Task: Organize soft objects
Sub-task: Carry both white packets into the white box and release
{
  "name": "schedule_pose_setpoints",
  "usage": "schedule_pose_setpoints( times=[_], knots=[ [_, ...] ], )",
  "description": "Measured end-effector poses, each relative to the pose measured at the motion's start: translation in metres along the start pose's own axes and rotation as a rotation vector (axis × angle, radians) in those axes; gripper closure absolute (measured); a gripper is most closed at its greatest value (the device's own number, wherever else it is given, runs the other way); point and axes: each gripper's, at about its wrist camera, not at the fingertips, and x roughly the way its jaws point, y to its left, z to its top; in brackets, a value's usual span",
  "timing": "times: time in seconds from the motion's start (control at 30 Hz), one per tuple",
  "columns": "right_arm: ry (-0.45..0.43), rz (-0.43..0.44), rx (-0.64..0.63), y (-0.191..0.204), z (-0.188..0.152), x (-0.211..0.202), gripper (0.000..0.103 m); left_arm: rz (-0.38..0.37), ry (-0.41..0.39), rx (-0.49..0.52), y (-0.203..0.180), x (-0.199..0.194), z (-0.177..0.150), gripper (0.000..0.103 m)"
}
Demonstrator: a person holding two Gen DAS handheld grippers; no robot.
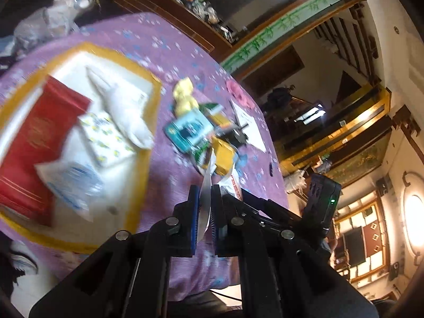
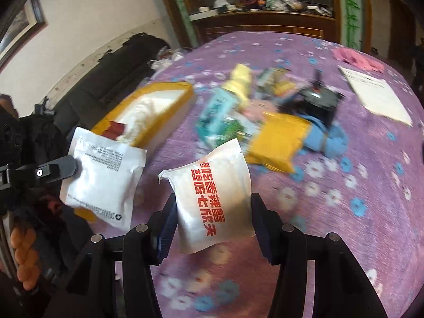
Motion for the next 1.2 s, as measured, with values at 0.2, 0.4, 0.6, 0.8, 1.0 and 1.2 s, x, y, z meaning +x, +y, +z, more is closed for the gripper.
schedule_pose_setpoints(
  times=[0.2,0.4,0.6,0.8,1.0,1.2],
  knots=[
    [-0.007,0.057,-0.084,0.045,0.024,0.009,0.051,0.062,-0.046,-0.027,0.027,-0.031,0.017,0.097],
    [0.013,0.094,-0.138,0.088,0.045,0.036,0.051,0.141,-0.064,-0.059,0.06,-0.043,0.026,0.097],
    [0.046,0.102,-0.181,0.126,0.059,0.071,0.051,0.202,-0.048,-0.093,0.095,-0.037,0.032,0.097],
    [0.084,0.053,-0.235,0.154,0.062,0.114,0.051,0.272,-0.056,-0.061,0.105,-0.032,0.033,0.097],
    [0.114,0.022,-0.261,0.168,0.064,0.138,0.049,0.302,-0.042,-0.05,0.109,-0.028,0.031,0.097],
    [0.079,0.054,-0.233,0.164,0.064,0.126,0.03,0.309,-0.089,-0.048,0.097,-0.037,0.024,0.076]
  ],
)
